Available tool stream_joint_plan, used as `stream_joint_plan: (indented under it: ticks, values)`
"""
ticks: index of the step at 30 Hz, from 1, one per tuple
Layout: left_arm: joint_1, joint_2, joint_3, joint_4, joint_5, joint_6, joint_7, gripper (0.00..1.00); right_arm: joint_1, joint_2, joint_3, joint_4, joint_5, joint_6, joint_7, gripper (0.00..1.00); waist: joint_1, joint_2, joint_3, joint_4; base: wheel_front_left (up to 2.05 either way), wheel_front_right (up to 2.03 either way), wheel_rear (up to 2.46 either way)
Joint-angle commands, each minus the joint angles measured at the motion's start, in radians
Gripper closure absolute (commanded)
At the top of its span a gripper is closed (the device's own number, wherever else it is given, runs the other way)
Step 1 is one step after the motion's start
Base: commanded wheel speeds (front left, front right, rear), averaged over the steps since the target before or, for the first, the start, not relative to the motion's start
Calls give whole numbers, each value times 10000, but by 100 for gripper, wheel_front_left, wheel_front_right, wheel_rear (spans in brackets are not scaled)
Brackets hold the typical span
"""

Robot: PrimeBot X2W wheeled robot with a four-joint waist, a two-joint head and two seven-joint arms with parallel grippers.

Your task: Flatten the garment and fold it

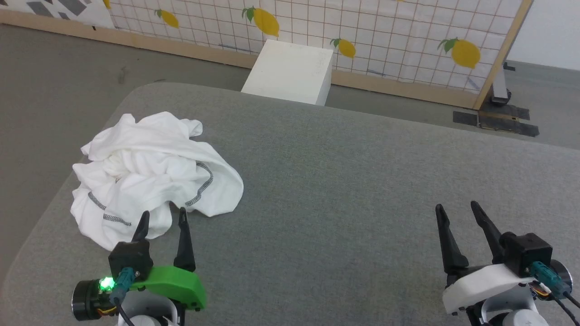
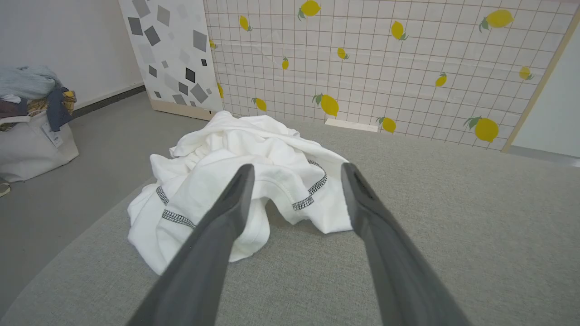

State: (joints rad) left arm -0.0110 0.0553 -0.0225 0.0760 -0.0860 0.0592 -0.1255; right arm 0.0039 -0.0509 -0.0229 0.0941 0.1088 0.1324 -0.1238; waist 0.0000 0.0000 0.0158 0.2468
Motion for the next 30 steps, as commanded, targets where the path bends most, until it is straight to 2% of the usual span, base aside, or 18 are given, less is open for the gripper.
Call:
stream_joint_plan:
  ticks: [1, 30]
  values:
    - [47, -26, -26, 47, -74, 80, -95, 0, 139, 3, 7, 63, 96, -10, -106, 0, 0, 0, 22, 91, 0, 0, 0]
    - [39, -38, -116, 405, -315, 358, -692, 0, 291, 5, -33, 427, 416, -13, -706, 0, 0, 0, 37, 1169, 0, 0, 0]
